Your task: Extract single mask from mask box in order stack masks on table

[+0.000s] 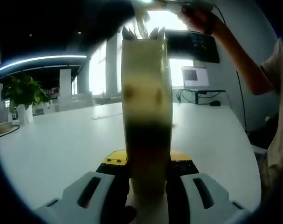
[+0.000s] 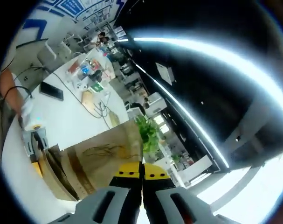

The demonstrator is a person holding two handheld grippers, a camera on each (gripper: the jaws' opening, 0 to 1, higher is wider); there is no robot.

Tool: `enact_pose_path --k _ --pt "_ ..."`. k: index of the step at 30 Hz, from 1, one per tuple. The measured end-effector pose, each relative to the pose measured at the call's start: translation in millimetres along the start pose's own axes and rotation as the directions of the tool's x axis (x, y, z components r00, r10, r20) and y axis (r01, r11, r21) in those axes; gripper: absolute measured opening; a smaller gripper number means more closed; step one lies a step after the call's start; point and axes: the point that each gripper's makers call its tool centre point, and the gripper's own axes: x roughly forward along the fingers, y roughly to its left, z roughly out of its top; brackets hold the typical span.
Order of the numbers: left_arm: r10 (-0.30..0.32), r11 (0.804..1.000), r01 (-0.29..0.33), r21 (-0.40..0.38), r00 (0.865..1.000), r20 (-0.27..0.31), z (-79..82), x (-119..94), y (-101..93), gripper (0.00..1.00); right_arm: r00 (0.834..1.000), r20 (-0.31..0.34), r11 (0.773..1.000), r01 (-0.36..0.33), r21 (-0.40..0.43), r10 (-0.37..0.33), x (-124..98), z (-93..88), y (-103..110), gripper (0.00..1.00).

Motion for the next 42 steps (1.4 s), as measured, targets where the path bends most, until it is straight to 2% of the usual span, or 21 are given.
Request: enact_pose_path --k 11,26,29,33,38,42 --pt "0.000 1.000 0.000 0.000 1.000 0.000 0.2 -0.1 -0.9 0.20 0.997 -0.049 0.998 0.059 0.000 -0.059 -8.1 -20.9 -19.1 0.00" --pt "0.000 1.000 0.000 0.002 1.000 -0.001 0.2 -0.2 -1.1 0.20 0.983 -0.155 0.994 0.102 0.027 -0.097 -24.6 -69.9 -28.6 0.00" --pt "0.001 1.000 -0.001 0.002 1.000 -0.001 0.1 -0.3 -0.8 0.20 0.975 -0.190 0.993 0.120 0.018 -0.114 -26.7 -84.6 -33.0 0.00" --pt "0.001 1.000 -0.001 0.003 1.000 -0.001 0.2 -0.3 -1.2 0.20 0.967 -0.227 0.990 0.130 0.047 -0.117 -28.2 -106.3 -33.4 0.00" --pt "0.001 1.000 -0.001 0.004 1.000 -0.001 0.1 -0.3 -1.3 0.20 0.954 -0.280 0.989 0.128 0.070 -0.103 -29.1 -131.4 -26.0 0.00" --pt "0.001 1.000 -0.001 0.004 1.000 -0.001 0.2 -0.3 -1.4 0.20 0.937 -0.335 0.990 0.124 0.062 -0.097 -28.3 -154.7 -16.5 0.00"
